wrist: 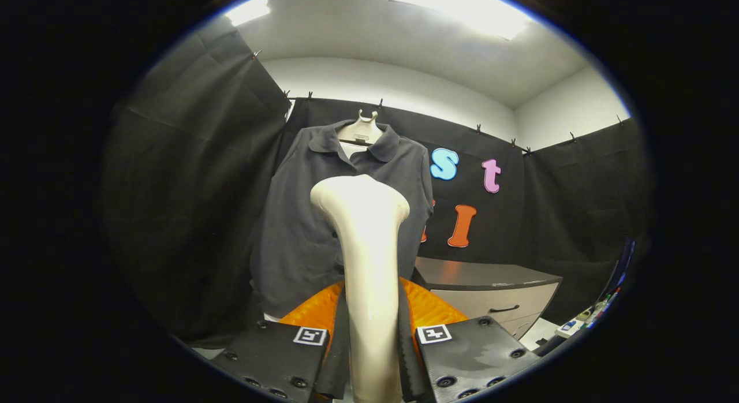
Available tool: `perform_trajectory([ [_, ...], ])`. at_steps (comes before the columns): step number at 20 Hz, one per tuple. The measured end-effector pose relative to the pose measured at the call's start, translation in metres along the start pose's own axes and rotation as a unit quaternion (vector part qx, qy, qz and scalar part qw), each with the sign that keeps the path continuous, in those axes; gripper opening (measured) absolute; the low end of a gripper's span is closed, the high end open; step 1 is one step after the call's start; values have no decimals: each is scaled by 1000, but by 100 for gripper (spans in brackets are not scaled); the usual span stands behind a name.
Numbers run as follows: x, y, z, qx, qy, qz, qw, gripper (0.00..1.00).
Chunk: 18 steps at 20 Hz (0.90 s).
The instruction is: Iron the clothes twice with a garment steamer, once on the left side and once on the right side.
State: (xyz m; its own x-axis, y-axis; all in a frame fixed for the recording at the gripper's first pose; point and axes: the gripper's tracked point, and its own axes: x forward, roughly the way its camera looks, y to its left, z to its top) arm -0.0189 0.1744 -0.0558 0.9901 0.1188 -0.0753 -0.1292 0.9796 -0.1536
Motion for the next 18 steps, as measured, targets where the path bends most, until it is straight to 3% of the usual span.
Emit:
perform_trajectory([
  [18,11,-13,-9,8,10,-17,1000,43],
])
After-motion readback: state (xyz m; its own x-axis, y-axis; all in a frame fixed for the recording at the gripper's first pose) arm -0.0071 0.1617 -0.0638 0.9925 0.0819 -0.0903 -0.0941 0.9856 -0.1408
